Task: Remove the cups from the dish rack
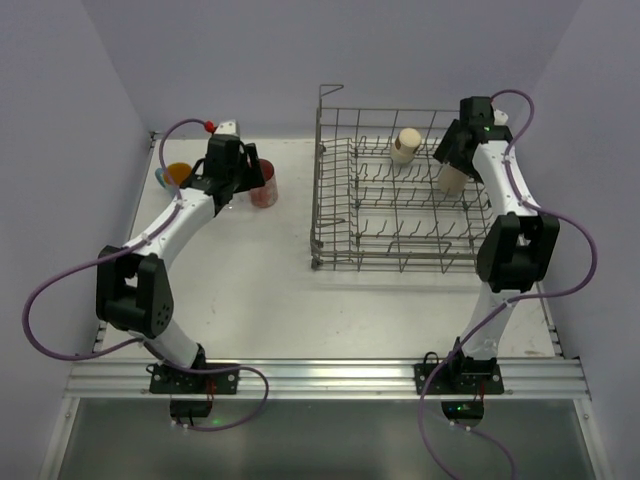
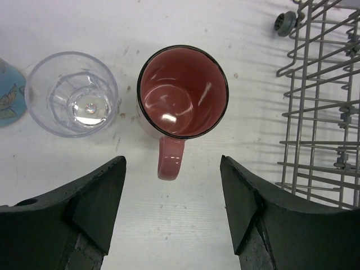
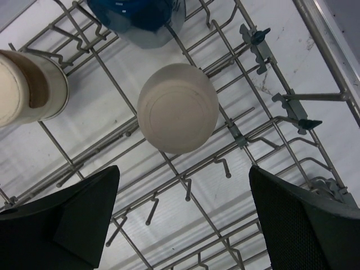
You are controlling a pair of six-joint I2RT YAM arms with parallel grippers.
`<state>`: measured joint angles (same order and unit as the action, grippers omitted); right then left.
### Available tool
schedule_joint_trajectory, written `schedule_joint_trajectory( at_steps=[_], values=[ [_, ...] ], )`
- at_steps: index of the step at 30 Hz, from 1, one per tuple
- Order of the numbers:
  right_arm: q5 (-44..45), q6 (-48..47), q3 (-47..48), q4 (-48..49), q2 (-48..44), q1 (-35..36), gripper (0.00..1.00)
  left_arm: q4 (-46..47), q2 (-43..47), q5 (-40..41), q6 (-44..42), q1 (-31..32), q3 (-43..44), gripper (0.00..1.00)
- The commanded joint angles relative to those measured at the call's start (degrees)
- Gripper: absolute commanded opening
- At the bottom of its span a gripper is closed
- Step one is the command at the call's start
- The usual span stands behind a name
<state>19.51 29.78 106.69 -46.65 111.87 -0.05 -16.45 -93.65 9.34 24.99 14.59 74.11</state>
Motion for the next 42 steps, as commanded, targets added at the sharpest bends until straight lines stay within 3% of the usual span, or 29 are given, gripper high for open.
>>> schedule_joint_trajectory(
  at_steps=[1, 15, 31, 35, 42],
  values=[
    [-1.5, 0.4, 4.1, 0.4, 1.7, -2.1, 0.99, 2.4, 3.8, 0.9, 1.3, -0.4, -0.5, 0.72],
    [-4.6, 0.5, 8.5, 0.4, 9.1, -2.5, 0.97, 3.3, 7.9, -2.6, 1.5, -0.4, -2.6, 0.72],
    [-3.9, -0.3, 10.8, 0.4, 12.5, -2.5, 0.79, 3.4, 8.5, -3.9, 1.4, -0.4, -3.5, 0.72],
    [-2.9, -0.9, 11.3, 0.2, 12.6, -2.5, 0.83, 3.4, 8.4, -4.2, 1.4, -0.4, -3.5, 0.72],
    [-1.7, -1.1, 12.6, -0.6, 13.9, -2.5, 0.83, 3.7, 8.2, -4.9, 1.4, -0.4, -3.5, 0.72]
  ],
)
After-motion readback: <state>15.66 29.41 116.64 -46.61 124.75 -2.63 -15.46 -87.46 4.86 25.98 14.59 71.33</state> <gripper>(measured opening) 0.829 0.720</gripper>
